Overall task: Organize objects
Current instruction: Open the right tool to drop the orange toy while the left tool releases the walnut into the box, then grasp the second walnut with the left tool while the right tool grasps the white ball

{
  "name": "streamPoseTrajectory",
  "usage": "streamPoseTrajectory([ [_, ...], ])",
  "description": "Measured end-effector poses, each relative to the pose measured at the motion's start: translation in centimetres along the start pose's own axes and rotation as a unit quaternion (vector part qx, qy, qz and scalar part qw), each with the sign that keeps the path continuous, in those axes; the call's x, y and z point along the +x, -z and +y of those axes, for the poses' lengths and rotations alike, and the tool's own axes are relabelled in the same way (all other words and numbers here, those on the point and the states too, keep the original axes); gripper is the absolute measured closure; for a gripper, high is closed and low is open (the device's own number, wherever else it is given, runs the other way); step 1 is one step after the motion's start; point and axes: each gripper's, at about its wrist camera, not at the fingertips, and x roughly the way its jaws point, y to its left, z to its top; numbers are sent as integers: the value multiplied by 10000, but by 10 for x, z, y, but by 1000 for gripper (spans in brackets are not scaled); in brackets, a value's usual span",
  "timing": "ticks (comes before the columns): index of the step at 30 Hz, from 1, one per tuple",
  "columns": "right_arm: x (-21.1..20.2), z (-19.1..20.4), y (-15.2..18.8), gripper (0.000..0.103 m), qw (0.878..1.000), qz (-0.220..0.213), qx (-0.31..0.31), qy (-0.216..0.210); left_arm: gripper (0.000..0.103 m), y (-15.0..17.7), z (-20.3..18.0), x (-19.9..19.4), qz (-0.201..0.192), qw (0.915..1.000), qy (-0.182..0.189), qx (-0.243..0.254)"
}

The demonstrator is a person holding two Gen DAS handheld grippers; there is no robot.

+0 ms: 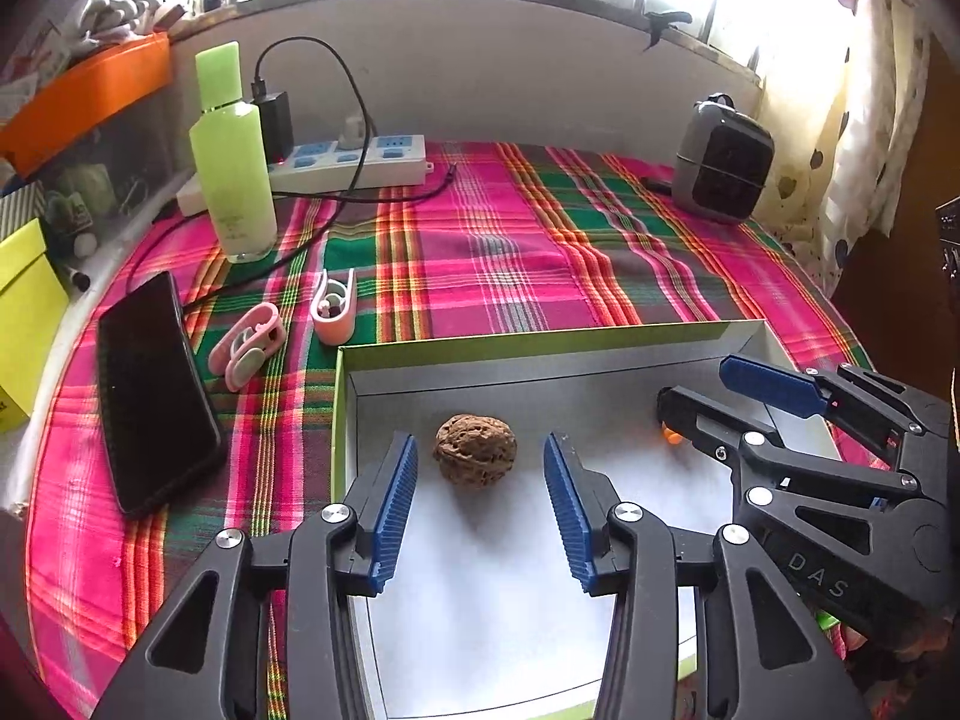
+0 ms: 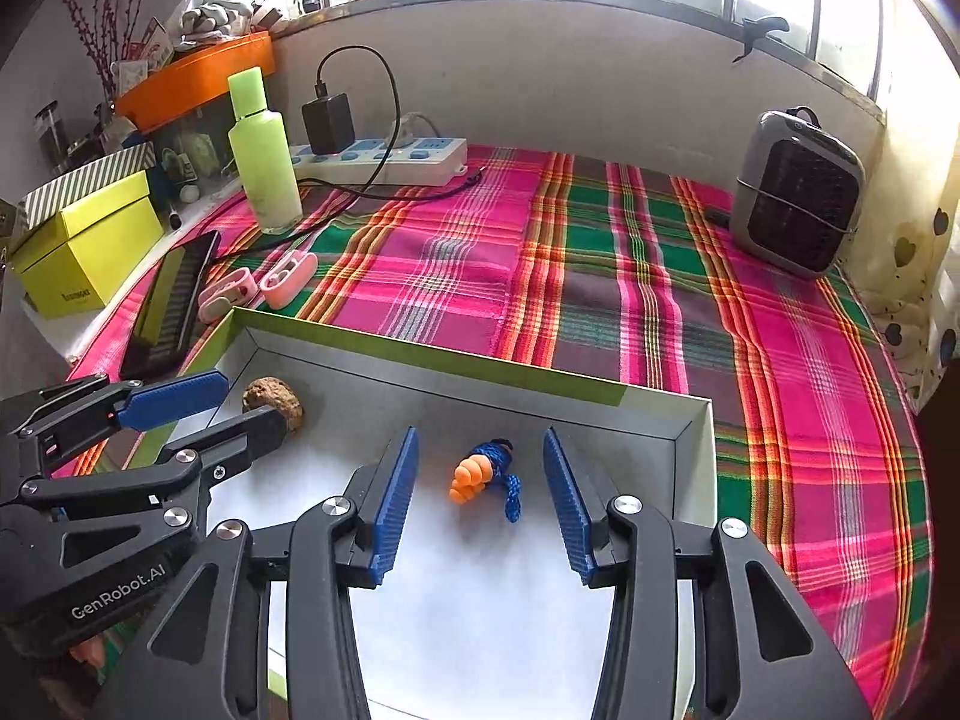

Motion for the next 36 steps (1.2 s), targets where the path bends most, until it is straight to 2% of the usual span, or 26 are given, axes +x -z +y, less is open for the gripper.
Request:
streamPoseTrajectory([
  [20,-65,7,40,58,9982,-500,282,-149,57,40,-12,-63,-382,9993,-55,6],
  [36,-103,20,86,58,9971,-711,244,-90,57,87,-21,-91,-377,9992,-109,-42],
])
